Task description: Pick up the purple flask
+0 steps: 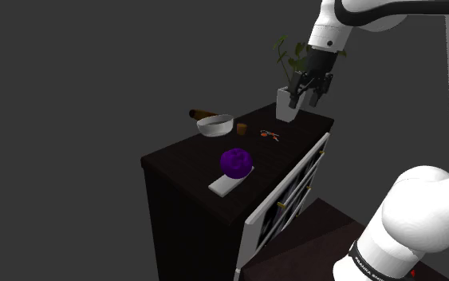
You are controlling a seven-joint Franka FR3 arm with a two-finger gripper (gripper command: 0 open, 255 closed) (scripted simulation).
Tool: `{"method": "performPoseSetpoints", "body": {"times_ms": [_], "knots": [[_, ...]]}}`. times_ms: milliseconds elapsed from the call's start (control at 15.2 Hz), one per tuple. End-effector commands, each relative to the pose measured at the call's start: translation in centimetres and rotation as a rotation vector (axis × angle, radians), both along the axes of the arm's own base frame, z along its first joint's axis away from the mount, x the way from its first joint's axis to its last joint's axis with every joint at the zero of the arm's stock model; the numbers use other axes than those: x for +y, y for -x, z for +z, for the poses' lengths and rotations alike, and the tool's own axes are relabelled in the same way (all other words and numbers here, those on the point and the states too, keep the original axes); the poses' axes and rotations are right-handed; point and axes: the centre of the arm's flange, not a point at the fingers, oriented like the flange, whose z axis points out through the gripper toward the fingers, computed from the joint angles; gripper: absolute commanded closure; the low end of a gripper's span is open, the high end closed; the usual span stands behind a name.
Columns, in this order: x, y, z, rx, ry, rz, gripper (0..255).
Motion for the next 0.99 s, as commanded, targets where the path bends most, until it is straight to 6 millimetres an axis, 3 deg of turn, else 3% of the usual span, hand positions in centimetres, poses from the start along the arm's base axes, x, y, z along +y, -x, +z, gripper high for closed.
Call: {"method": "performPoseSetpoints", "body": {"times_ms": [0,924], "knots": [[0.0,0.0,0.0,0.0,0.0,0.0,0],[12.4,-9.1,-6.4,-0.009,-0.156,-0.267,0]]}}
